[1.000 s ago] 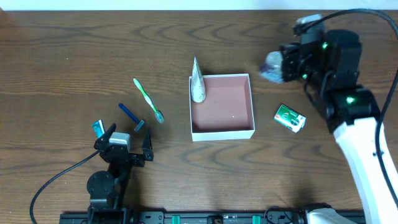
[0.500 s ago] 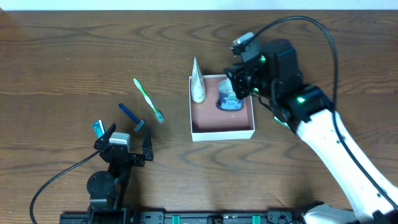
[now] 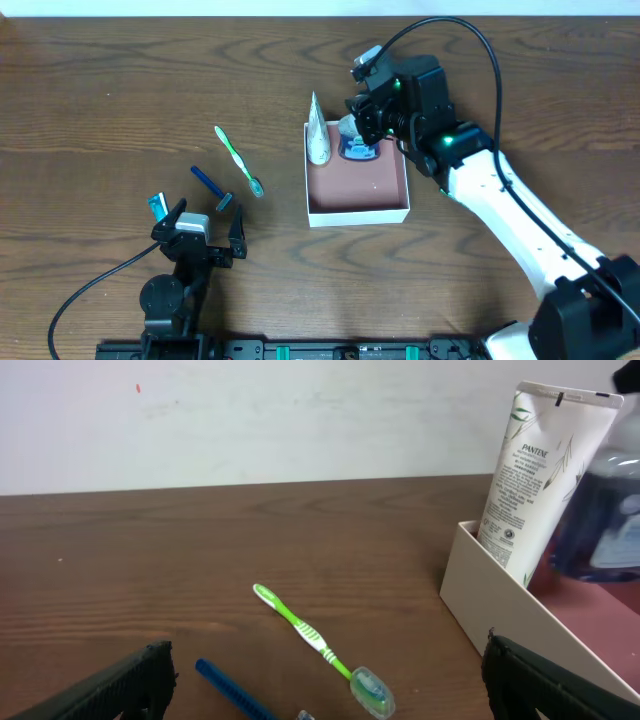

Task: Pack container
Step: 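Carry the soap bottle into the box beside the tube and release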

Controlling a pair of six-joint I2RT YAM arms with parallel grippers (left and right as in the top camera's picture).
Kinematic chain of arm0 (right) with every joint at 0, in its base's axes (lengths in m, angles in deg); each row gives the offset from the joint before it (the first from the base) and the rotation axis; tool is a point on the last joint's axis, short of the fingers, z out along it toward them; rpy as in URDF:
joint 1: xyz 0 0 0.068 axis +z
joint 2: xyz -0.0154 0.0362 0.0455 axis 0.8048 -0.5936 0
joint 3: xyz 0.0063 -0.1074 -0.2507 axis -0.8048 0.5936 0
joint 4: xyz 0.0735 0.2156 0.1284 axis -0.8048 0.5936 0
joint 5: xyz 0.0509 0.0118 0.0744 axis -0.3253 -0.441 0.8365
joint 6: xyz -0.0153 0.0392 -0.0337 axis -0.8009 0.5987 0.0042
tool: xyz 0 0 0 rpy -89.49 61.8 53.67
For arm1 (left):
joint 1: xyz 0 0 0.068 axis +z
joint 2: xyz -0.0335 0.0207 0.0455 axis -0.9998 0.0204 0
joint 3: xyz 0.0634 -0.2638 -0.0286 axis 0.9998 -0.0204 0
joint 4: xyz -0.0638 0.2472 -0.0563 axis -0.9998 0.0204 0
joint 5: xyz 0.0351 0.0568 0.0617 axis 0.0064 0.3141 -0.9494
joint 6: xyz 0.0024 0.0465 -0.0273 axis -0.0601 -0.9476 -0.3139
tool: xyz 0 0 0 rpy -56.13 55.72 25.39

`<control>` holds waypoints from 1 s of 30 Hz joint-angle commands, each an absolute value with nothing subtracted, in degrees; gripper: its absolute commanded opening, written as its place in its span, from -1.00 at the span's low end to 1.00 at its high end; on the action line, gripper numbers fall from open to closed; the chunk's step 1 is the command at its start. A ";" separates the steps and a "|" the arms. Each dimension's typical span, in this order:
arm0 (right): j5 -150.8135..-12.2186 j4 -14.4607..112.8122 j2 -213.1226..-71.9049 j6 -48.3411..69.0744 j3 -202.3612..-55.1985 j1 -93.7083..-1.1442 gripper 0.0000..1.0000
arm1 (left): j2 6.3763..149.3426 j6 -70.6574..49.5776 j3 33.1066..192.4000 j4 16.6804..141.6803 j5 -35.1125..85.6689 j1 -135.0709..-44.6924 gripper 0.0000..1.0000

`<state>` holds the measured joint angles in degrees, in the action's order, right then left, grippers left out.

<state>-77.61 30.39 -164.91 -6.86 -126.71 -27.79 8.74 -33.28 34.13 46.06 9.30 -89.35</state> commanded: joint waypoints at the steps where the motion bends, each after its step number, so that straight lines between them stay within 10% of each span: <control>1: -77.29 28.95 -165.93 -8.15 -127.52 -27.29 -0.44 | 8.76 -33.59 33.11 47.94 9.89 -89.11 0.96; 30: -77.29 25.97 -169.54 -8.87 -127.48 -27.29 -0.04 | 8.76 -33.59 33.11 47.94 9.89 -89.11 0.96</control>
<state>-77.55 26.35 -169.41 -8.23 -126.74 -27.77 8.74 -33.28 34.13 46.06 9.30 -89.35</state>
